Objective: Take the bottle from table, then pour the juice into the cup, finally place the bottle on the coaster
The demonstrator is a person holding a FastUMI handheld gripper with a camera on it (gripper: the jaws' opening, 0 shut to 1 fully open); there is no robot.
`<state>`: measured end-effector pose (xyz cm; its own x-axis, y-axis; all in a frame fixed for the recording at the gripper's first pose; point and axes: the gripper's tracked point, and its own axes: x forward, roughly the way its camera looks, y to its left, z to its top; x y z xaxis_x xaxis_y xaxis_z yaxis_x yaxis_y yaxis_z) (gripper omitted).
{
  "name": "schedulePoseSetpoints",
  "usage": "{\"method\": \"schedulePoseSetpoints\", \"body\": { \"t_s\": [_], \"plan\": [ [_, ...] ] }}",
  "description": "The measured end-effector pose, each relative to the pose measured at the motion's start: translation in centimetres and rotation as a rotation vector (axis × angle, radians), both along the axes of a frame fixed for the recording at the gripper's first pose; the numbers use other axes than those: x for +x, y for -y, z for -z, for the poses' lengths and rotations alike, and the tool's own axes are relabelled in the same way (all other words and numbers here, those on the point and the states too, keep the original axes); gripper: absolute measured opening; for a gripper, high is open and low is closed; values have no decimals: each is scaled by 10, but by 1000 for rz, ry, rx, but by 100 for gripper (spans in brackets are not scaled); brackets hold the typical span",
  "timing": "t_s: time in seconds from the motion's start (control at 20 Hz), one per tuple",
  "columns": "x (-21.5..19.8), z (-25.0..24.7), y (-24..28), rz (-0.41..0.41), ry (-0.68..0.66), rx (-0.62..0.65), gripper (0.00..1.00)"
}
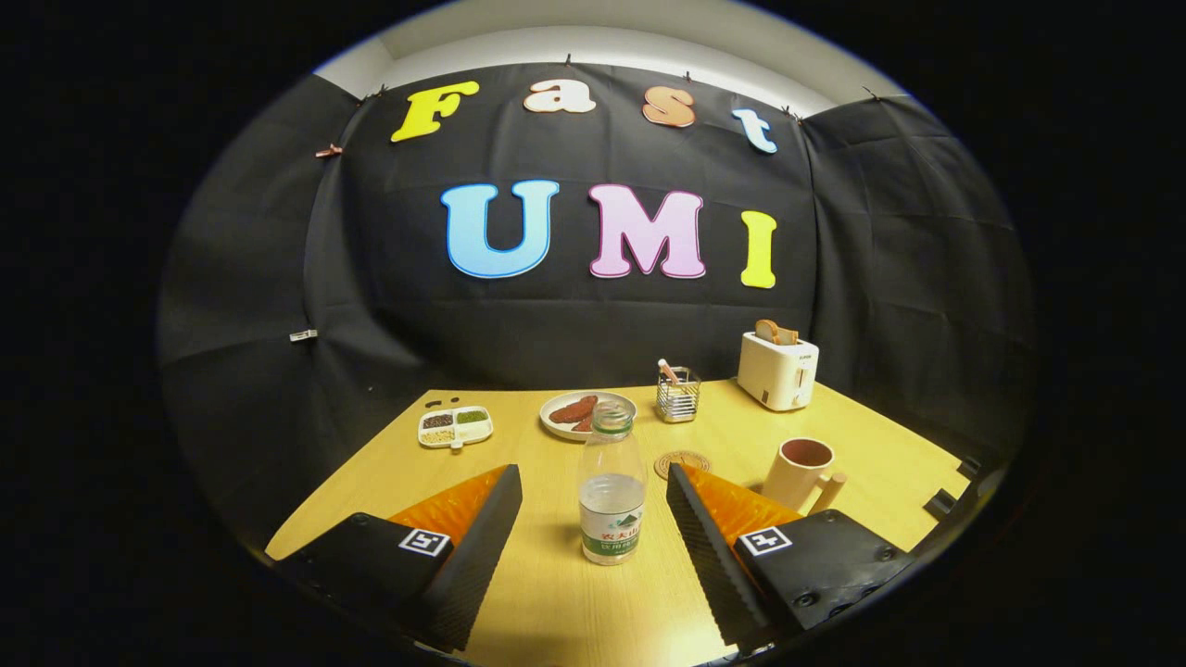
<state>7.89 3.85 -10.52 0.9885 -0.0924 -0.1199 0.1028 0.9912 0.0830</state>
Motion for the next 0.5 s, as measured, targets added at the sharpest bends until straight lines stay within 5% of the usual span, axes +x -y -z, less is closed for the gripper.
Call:
{"method": "schedulePoseSetpoints", "body": {
  "t_s": [0.5],
  "plan": [
    [56,80,7,71,-79,7,97]
  ]
}}
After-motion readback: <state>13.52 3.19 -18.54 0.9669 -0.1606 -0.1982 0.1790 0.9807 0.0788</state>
